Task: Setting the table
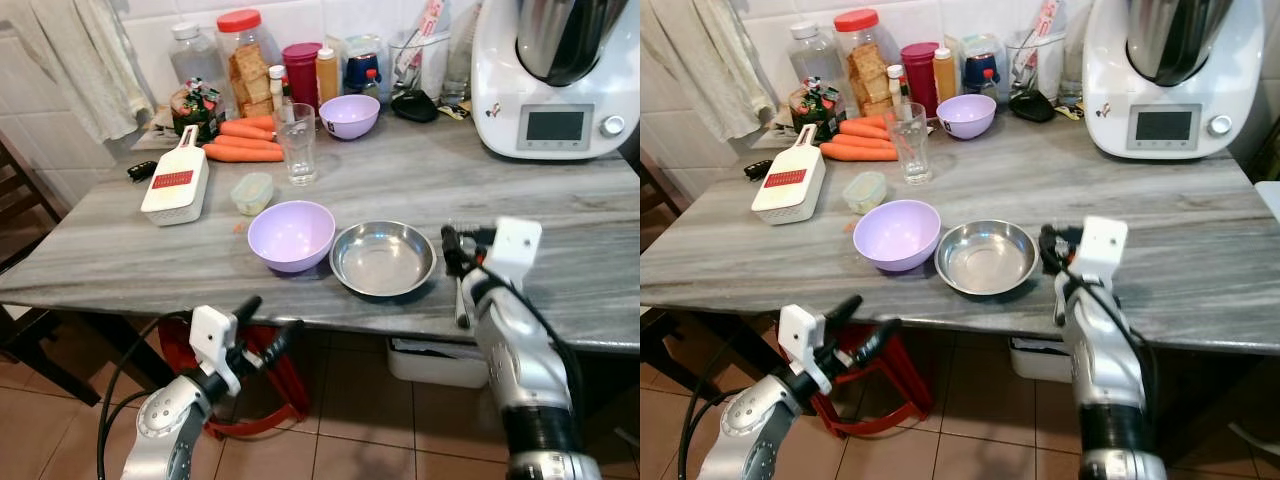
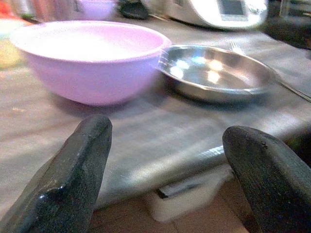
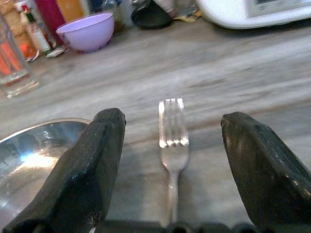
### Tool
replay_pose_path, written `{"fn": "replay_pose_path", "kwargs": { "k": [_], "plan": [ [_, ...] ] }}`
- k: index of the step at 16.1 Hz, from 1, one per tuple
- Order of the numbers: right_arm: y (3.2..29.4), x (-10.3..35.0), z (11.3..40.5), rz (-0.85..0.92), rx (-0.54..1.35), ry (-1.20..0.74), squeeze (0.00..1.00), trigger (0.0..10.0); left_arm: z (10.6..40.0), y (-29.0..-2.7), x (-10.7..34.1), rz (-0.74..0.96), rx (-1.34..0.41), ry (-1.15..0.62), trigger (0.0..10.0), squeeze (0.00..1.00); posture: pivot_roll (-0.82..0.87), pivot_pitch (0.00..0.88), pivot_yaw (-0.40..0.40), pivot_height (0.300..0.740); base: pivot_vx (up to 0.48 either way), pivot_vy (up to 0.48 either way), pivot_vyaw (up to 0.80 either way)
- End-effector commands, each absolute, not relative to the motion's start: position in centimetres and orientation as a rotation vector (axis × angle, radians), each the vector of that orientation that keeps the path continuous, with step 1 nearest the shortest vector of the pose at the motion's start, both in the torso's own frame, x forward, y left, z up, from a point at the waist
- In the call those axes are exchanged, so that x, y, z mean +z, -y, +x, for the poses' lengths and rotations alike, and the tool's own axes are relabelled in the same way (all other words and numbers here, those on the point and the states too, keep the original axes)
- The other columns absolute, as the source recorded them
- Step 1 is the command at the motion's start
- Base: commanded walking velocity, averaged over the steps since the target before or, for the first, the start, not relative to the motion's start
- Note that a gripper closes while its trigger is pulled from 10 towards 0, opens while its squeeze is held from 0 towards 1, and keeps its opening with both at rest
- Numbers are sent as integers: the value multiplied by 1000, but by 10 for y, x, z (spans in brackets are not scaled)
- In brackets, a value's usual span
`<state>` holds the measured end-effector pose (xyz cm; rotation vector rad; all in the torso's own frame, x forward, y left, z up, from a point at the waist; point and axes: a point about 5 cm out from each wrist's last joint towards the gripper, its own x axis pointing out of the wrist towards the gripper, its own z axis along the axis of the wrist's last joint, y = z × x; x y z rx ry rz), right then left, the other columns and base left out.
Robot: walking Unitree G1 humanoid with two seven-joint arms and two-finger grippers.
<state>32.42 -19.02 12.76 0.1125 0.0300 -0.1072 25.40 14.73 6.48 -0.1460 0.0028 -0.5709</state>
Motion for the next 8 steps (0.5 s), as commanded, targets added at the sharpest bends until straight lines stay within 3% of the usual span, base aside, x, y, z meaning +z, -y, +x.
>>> {"fn": "replay_pose_path", "kwargs": {
  "k": [1, 6, 7, 8],
  "plan": [
    [189, 140, 320, 111, -112, 31, 1000, 10000, 260, -152, 78, -120, -515, 42, 10000, 0, -79, 0, 127, 740, 0, 0, 0],
    [185, 142, 289, 94, -101, 89, 1000, 10000, 272, -155, 85, -74, -302, 29, 10000, 0, -93, 0, 130, 740, 0, 0, 0],
    [179, 140, 284, 89, -60, 89, 0, 10000, 273, -156, 82, -46, -280, 19, 10000, 0, -101, 0, 136, 740, 0, 0, 0],
    [176, 139, 281, 75, -35, 88, 0, 10000, 275, -156, 80, -30, -269, 12, 10000, 0, -104, 0, 136, 740, 0, 0, 0]
  ]
}}
